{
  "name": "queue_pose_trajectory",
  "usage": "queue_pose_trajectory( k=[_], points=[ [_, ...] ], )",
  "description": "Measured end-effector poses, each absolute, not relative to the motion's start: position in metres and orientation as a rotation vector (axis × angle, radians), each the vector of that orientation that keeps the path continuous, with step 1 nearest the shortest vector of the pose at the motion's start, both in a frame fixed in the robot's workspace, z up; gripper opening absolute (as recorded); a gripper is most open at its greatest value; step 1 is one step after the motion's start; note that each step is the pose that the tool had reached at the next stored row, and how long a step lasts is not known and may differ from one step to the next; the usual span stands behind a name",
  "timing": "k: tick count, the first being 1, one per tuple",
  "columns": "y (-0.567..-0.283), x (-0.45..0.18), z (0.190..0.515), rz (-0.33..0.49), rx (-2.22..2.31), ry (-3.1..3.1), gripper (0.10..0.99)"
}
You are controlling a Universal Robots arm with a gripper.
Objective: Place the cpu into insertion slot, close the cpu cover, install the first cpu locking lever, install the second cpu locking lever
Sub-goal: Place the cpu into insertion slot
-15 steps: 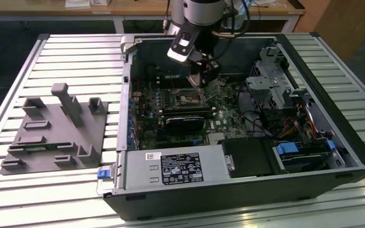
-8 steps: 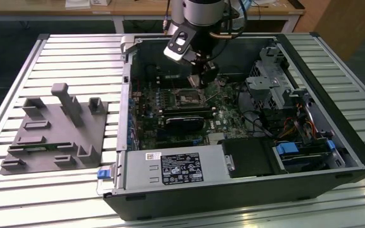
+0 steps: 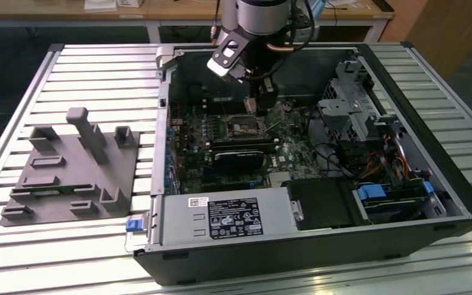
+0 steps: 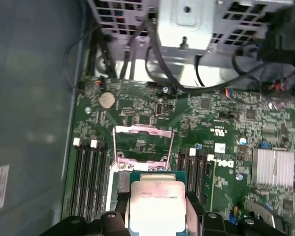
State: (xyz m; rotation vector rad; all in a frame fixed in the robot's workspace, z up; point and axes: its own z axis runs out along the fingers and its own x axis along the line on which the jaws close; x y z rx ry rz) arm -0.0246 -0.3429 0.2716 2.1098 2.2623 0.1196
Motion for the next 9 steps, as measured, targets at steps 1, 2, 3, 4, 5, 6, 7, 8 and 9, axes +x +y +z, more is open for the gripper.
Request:
queue_pose_trajectory(
  k=[1,2,3,4,5,6,7,8,9],
  points=[
    [-0.3429,-0.0246,0.2709,0.119,2.127,2.245,0.537],
    [-0.3429,-0.0246,0.2702,0.118,2.141,2.231,0.537],
    [-0.3429,-0.0248,0.2693,0.118,2.153,2.220,0.537],
    [-0.3429,-0.0251,0.2683,0.118,2.159,2.213,0.537],
    [-0.3429,-0.0253,0.2671,0.118,2.162,2.209,0.537],
    [-0.3429,-0.0256,0.2659,0.118,2.164,2.207,0.537],
    [-0.3429,-0.0260,0.2645,0.119,2.165,2.205,0.537],
    [-0.3429,-0.0263,0.2632,0.120,2.165,2.204,0.537],
    [-0.3429,-0.0266,0.2618,0.121,2.165,2.203,0.537]
  ],
)
